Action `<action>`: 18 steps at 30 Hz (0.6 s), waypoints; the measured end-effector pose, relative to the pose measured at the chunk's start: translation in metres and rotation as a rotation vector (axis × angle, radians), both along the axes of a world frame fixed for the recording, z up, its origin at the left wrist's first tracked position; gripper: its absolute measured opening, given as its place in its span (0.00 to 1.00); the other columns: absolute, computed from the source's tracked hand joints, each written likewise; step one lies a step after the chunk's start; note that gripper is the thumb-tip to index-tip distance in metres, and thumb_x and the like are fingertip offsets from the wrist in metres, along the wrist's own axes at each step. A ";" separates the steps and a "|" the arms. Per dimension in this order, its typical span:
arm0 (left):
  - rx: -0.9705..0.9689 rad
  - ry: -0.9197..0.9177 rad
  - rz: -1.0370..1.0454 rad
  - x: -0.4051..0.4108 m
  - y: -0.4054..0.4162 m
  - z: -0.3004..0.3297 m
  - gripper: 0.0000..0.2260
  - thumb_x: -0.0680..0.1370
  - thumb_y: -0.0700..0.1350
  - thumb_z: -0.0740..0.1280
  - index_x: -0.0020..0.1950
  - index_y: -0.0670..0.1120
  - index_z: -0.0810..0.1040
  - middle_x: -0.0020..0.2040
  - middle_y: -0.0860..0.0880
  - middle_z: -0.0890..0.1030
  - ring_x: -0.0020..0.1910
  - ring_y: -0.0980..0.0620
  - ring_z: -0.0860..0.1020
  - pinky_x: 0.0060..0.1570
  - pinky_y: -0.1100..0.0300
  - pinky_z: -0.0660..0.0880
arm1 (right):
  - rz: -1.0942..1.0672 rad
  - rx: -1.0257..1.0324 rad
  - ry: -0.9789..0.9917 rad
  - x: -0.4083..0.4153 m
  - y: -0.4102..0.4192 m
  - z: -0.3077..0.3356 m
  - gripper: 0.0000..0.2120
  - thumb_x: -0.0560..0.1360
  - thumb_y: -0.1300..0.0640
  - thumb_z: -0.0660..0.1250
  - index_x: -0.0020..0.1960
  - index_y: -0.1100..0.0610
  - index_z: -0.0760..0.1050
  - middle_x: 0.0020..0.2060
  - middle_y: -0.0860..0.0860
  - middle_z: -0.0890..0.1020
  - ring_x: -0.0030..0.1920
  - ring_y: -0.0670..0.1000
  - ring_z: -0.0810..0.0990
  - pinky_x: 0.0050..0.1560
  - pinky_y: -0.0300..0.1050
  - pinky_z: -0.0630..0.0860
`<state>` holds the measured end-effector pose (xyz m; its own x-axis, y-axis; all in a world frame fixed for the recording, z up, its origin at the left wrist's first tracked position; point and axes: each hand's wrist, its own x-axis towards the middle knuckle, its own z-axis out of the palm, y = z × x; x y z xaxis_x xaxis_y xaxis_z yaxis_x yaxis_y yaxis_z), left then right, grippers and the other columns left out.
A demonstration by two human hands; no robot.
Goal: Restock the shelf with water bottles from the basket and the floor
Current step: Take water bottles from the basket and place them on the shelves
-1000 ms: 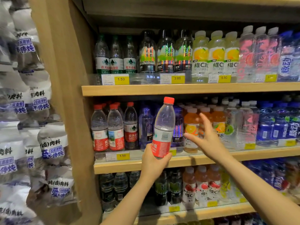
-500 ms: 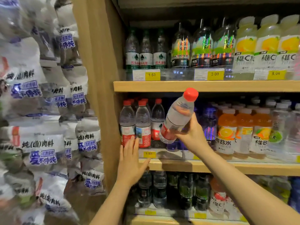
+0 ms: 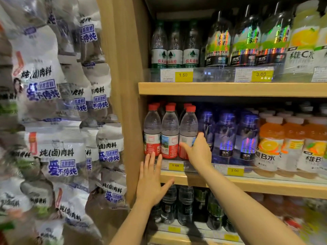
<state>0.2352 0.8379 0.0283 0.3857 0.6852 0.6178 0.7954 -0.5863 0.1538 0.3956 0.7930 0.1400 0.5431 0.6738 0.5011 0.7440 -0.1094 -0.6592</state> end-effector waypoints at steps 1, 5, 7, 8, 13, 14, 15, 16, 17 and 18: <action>0.001 -0.001 -0.003 0.000 0.000 0.000 0.38 0.74 0.71 0.47 0.73 0.55 0.31 0.77 0.48 0.39 0.75 0.51 0.35 0.71 0.53 0.31 | -0.022 -0.018 -0.045 -0.001 0.000 0.000 0.27 0.70 0.43 0.69 0.57 0.60 0.65 0.57 0.58 0.72 0.55 0.61 0.76 0.45 0.52 0.73; -0.006 0.021 0.001 0.000 0.000 0.000 0.38 0.73 0.71 0.44 0.75 0.53 0.35 0.77 0.47 0.39 0.75 0.50 0.35 0.71 0.52 0.31 | -0.009 -0.070 -0.086 -0.003 0.000 0.001 0.27 0.71 0.44 0.68 0.60 0.61 0.64 0.59 0.59 0.69 0.56 0.62 0.75 0.45 0.53 0.72; 0.000 0.033 0.002 0.000 0.000 0.001 0.38 0.73 0.71 0.41 0.76 0.51 0.36 0.77 0.47 0.39 0.75 0.50 0.35 0.71 0.52 0.32 | 0.039 -0.079 -0.048 0.000 -0.003 -0.001 0.30 0.71 0.44 0.69 0.63 0.60 0.62 0.60 0.58 0.70 0.57 0.62 0.75 0.48 0.55 0.74; 0.005 0.029 0.003 0.000 0.000 0.001 0.38 0.73 0.71 0.41 0.76 0.51 0.36 0.77 0.47 0.40 0.75 0.50 0.35 0.71 0.52 0.33 | 0.066 -0.082 -0.039 0.003 -0.009 -0.002 0.33 0.70 0.44 0.69 0.66 0.59 0.59 0.63 0.57 0.70 0.59 0.61 0.75 0.50 0.56 0.74; 0.012 -0.027 -0.047 0.008 -0.029 -0.026 0.35 0.77 0.64 0.48 0.77 0.46 0.46 0.78 0.45 0.49 0.76 0.48 0.46 0.73 0.50 0.39 | 0.179 -0.039 -0.138 0.028 -0.087 -0.033 0.40 0.73 0.42 0.65 0.76 0.48 0.45 0.72 0.49 0.64 0.69 0.51 0.68 0.58 0.52 0.74; 0.013 -0.029 -0.054 0.011 -0.041 -0.037 0.34 0.77 0.62 0.51 0.77 0.45 0.50 0.77 0.44 0.52 0.76 0.47 0.49 0.73 0.50 0.40 | 0.180 -0.050 -0.196 0.034 -0.105 -0.048 0.38 0.73 0.42 0.64 0.75 0.47 0.46 0.71 0.48 0.65 0.68 0.50 0.68 0.55 0.51 0.76; 0.003 -0.030 -0.062 0.015 -0.054 -0.048 0.32 0.77 0.61 0.52 0.76 0.45 0.53 0.76 0.44 0.56 0.75 0.47 0.53 0.72 0.50 0.41 | 0.178 -0.075 -0.231 0.043 -0.121 -0.063 0.37 0.74 0.42 0.63 0.75 0.46 0.47 0.70 0.48 0.66 0.67 0.50 0.69 0.52 0.51 0.77; -0.023 -0.024 -0.077 0.020 -0.068 -0.061 0.31 0.77 0.60 0.53 0.75 0.44 0.56 0.75 0.43 0.59 0.74 0.46 0.55 0.72 0.49 0.42 | 0.175 -0.110 -0.244 0.053 -0.136 -0.081 0.36 0.74 0.42 0.63 0.75 0.46 0.48 0.69 0.48 0.66 0.67 0.50 0.69 0.49 0.51 0.77; -0.051 -0.014 -0.094 0.026 -0.082 -0.075 0.30 0.77 0.59 0.53 0.74 0.43 0.58 0.74 0.43 0.61 0.73 0.46 0.57 0.72 0.49 0.42 | 0.177 -0.154 -0.238 0.064 -0.148 -0.100 0.35 0.75 0.43 0.63 0.75 0.47 0.49 0.68 0.48 0.67 0.66 0.50 0.70 0.49 0.50 0.77; -0.086 -0.002 -0.108 0.033 -0.096 -0.090 0.30 0.77 0.58 0.53 0.73 0.43 0.60 0.73 0.43 0.63 0.72 0.46 0.58 0.72 0.49 0.43 | 0.190 -0.199 -0.222 0.075 -0.160 -0.120 0.34 0.75 0.44 0.63 0.75 0.48 0.50 0.68 0.49 0.67 0.65 0.51 0.71 0.49 0.48 0.77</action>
<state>0.2678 0.7422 -0.0618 0.4590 0.6904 0.5592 0.7282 -0.6529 0.2085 0.4710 0.6326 0.0204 0.2914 0.8487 0.4414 0.8862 -0.0658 -0.4586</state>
